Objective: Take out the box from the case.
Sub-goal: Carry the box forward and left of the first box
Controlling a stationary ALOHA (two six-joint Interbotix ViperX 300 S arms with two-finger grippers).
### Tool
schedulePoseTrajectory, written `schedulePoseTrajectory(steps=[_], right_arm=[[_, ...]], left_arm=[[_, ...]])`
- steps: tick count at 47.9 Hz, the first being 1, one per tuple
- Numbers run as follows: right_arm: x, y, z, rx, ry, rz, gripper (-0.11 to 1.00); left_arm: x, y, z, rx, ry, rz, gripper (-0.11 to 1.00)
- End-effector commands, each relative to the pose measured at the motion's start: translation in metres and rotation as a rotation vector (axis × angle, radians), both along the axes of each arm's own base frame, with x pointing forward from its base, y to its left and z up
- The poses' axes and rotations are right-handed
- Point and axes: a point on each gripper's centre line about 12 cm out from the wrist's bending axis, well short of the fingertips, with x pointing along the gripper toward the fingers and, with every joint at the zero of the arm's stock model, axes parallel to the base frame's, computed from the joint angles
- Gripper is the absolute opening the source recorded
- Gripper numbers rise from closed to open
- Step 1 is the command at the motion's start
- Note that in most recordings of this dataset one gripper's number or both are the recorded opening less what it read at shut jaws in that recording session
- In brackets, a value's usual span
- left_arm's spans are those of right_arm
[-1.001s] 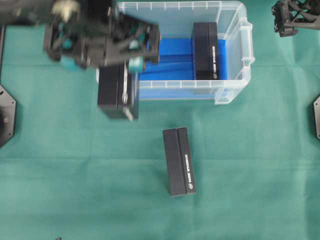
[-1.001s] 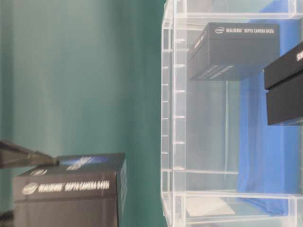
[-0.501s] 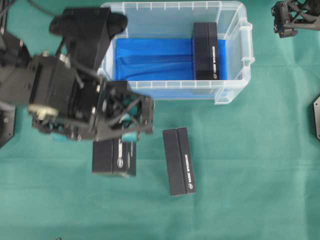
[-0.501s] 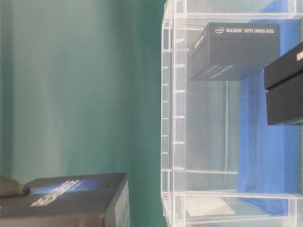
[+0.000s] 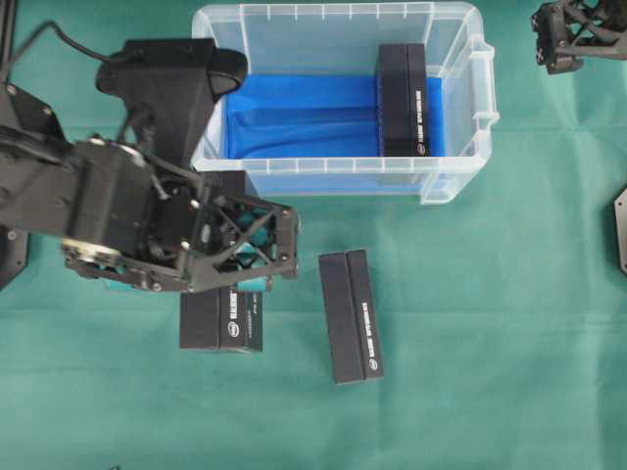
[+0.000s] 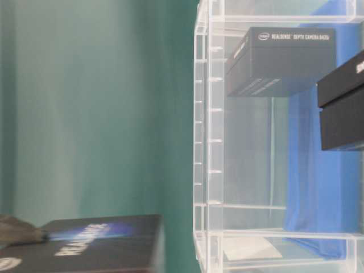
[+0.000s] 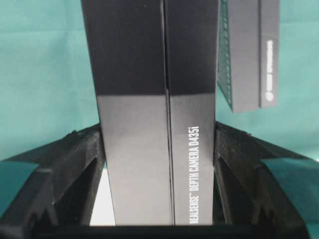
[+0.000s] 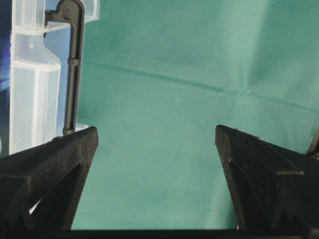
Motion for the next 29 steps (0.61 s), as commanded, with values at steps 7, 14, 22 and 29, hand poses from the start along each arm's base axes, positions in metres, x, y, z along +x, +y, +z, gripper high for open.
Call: schedulePoseTrajectory(steps=[7, 14, 22, 29], right_arm=[[0.0, 0.0, 0.007, -0.017, -0.02, 0.004, 0.94], [0.0, 0.0, 0.007, -0.017, -0.02, 0.002, 0.94], [0.0, 0.0, 0.007, -0.017, -0.02, 0.004, 0.94], [0.0, 0.0, 0.007, -0.017, -0.02, 0.002, 0.94]], left_arm=[[0.002, -0.005, -0.02, -0.004, -0.055, -0.022, 0.6], [0.002, -0.013, -0.057, -0.003, -0.036, -0.036, 0.6], [-0.003, -0.019, -0.103, 0.002, -0.015, -0.036, 0.6], [-0.006, -0.022, -0.139, -0.004, -0.018, -0.038, 0.6]])
